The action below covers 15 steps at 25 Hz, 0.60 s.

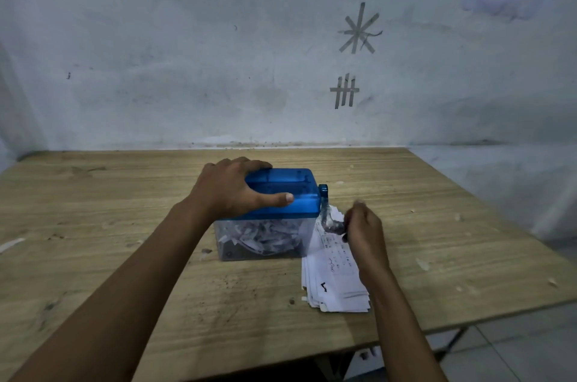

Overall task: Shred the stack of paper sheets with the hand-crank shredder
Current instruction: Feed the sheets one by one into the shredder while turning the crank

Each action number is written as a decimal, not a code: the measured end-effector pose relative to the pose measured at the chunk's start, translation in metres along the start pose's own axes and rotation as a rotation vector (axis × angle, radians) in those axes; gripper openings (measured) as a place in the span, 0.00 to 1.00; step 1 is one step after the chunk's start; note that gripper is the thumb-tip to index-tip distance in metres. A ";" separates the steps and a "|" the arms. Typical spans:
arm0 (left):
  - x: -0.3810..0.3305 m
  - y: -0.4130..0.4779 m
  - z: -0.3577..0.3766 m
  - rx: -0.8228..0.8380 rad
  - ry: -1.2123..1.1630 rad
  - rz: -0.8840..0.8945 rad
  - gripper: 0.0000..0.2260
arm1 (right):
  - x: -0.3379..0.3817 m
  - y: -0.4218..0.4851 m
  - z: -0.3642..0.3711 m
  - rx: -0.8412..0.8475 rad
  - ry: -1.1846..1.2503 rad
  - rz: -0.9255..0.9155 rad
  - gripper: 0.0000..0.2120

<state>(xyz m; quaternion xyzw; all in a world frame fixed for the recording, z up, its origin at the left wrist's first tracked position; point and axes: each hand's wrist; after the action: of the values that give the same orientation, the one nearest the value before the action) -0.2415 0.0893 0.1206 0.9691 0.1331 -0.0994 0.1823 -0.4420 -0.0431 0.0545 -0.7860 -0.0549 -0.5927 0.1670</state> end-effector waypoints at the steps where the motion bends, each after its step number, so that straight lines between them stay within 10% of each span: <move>1: 0.000 0.000 0.000 -0.004 -0.012 0.001 0.47 | -0.011 0.003 -0.004 -0.089 -0.098 -0.001 0.22; 5: 0.000 -0.003 -0.001 -0.018 -0.079 -0.004 0.46 | -0.044 0.009 -0.010 -0.159 -0.775 0.025 0.28; 11: -0.001 -0.005 -0.001 -0.050 -0.110 -0.015 0.42 | -0.038 0.013 -0.009 -0.156 -0.672 0.052 0.41; 15: -0.002 -0.005 0.001 -0.047 -0.139 -0.020 0.44 | -0.033 0.014 -0.012 -0.166 -0.527 -0.006 0.26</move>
<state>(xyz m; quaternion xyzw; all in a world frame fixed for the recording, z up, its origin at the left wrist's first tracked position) -0.2451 0.0931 0.1187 0.9540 0.1319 -0.1650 0.2129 -0.4589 -0.0562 0.0233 -0.9239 -0.0499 -0.3708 0.0802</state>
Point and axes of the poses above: each hand's wrist, its own y-axis towards the middle knuckle, its own z-axis out of the palm, x = y × z, and after that the axes turned 13 degrees about z, right-handed
